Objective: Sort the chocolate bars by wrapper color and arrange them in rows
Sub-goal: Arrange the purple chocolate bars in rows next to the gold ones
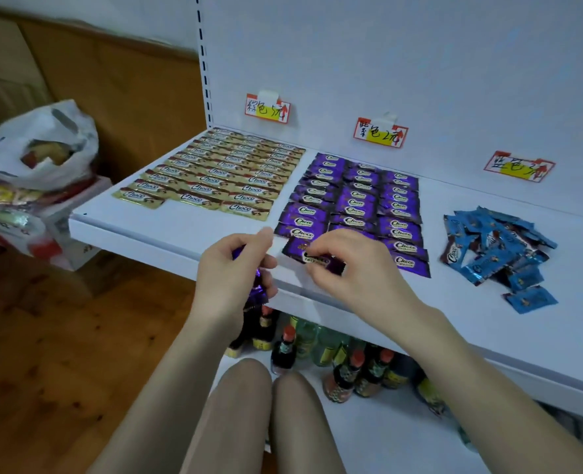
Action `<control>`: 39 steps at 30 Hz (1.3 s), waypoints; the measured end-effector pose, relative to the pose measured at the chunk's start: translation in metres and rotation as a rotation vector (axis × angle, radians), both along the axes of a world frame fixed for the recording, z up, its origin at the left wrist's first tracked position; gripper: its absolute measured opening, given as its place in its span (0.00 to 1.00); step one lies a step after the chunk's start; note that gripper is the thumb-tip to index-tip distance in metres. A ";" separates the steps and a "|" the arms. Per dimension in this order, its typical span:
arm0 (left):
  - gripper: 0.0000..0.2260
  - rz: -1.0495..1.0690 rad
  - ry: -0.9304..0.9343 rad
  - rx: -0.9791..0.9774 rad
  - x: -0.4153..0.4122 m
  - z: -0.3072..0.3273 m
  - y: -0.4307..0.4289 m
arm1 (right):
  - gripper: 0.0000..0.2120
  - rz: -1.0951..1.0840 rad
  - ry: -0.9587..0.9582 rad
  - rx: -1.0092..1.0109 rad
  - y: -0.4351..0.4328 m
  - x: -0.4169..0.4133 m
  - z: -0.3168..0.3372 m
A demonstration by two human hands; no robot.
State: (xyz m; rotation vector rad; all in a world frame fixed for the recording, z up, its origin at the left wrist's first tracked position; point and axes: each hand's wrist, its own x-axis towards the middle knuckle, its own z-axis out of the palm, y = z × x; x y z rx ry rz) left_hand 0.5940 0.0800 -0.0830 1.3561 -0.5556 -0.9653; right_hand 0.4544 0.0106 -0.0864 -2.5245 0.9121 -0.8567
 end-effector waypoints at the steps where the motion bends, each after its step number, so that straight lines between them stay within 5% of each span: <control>1: 0.11 0.038 0.032 0.013 0.006 0.001 -0.001 | 0.09 -0.002 0.056 -0.012 -0.003 0.003 -0.003; 8: 0.18 0.005 0.338 0.056 0.031 0.008 -0.019 | 0.10 -0.073 0.131 -0.144 -0.012 0.020 -0.018; 14: 0.04 -0.039 0.444 -0.018 0.035 0.010 -0.027 | 0.10 -0.100 0.101 -0.156 -0.019 0.024 -0.023; 21: 0.08 0.001 0.419 -0.005 0.038 0.011 -0.033 | 0.14 -0.103 0.097 -0.304 -0.014 0.026 -0.026; 39: 0.06 0.009 0.433 -0.030 0.037 0.008 -0.033 | 0.14 -0.046 0.100 -0.288 -0.015 0.026 -0.028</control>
